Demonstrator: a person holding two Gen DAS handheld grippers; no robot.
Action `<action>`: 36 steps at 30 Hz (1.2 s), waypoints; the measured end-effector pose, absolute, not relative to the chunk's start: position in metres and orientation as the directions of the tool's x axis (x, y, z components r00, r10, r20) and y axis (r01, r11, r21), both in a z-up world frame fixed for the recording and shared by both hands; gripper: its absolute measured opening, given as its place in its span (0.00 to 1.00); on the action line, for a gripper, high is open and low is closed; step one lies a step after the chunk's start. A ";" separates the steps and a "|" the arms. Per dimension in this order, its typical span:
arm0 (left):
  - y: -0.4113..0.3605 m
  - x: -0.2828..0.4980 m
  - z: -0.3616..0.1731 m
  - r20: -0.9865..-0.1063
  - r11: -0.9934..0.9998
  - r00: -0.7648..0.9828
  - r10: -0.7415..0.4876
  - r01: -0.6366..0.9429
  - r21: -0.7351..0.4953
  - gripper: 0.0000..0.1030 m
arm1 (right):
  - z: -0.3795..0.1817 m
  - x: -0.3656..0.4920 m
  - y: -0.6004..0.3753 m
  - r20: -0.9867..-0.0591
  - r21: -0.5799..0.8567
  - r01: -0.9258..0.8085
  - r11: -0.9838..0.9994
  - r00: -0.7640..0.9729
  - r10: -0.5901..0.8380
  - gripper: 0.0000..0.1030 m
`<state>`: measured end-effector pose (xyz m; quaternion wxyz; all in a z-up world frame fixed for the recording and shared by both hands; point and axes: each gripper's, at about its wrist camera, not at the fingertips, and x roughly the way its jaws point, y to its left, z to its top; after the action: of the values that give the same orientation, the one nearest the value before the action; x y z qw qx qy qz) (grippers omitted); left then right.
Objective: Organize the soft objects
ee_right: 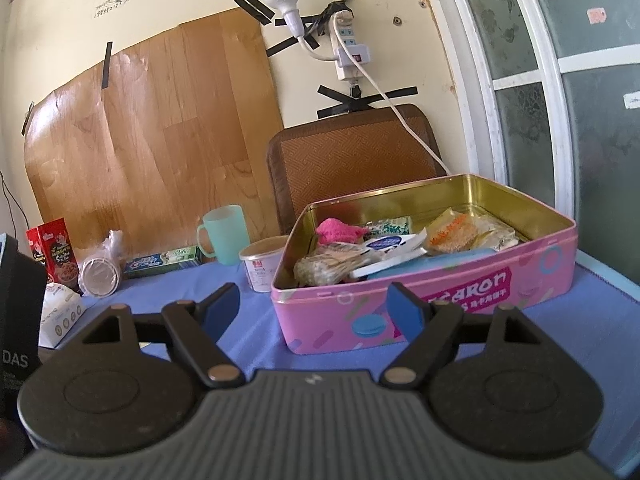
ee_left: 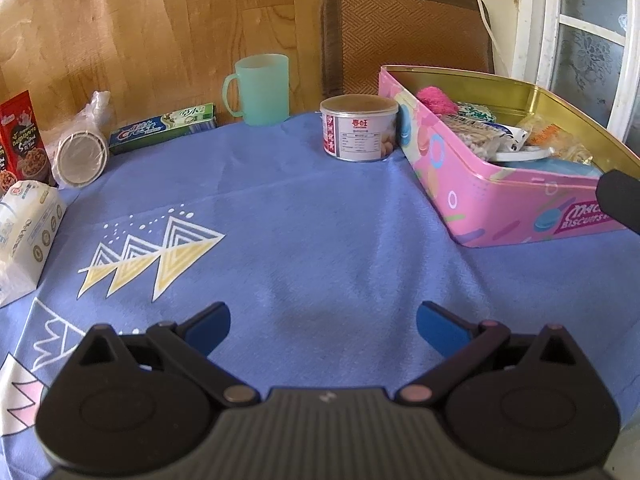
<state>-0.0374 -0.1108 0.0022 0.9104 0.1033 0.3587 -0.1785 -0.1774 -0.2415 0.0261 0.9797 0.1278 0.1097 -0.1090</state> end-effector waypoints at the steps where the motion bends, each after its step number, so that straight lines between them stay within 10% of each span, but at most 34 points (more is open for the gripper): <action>1: -0.111 -0.038 0.002 -0.690 0.914 0.679 -0.252 0.400 0.060 1.00 | 0.026 -0.178 -0.242 -0.243 0.229 0.244 0.942 0.952 -0.187 0.79; 36: -0.135 -0.048 -0.004 -0.705 0.899 0.674 -0.222 0.421 0.119 1.00 | 0.012 -0.185 -0.261 -0.260 0.313 0.261 0.913 0.948 -0.182 0.79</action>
<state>-0.0476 -0.1350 -0.0037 0.9044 0.1373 0.3626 -0.1779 -0.1853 -0.2614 0.0121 0.9715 0.1745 0.1132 -0.1140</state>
